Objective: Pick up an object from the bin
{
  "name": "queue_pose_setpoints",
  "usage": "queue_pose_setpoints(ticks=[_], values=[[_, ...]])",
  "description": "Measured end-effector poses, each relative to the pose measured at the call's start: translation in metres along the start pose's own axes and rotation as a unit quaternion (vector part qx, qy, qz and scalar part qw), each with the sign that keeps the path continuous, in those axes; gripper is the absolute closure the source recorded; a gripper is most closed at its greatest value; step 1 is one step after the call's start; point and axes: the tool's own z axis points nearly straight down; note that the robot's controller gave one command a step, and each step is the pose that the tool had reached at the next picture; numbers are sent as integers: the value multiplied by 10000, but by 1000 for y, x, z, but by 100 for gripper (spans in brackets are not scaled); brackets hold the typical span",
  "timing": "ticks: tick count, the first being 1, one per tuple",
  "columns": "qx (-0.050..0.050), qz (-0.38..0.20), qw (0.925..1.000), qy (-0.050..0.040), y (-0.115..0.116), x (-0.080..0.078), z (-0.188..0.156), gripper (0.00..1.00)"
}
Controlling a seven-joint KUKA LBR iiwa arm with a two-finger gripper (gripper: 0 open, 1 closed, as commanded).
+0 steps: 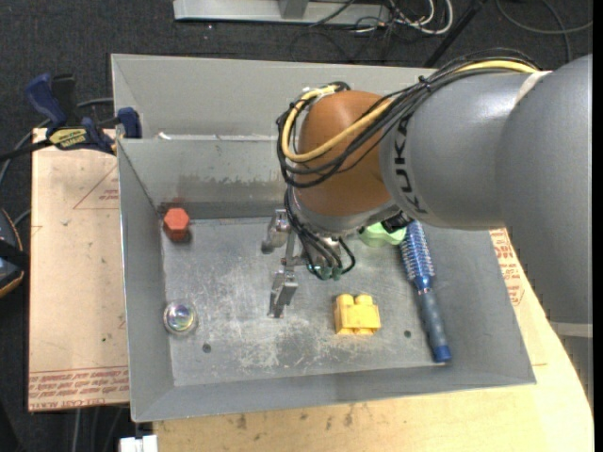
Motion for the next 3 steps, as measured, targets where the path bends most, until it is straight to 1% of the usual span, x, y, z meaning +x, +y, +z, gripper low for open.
queue_pose_setpoints(ticks=[1, 2, 3], values=[[21, -198, 9998, -53, -105, -10, -22, 0], [-4, -1094, 9939, -95, -124, 45, 66, 0], [2, -1094, 9940, -68, -124, 45, 63, 100]])
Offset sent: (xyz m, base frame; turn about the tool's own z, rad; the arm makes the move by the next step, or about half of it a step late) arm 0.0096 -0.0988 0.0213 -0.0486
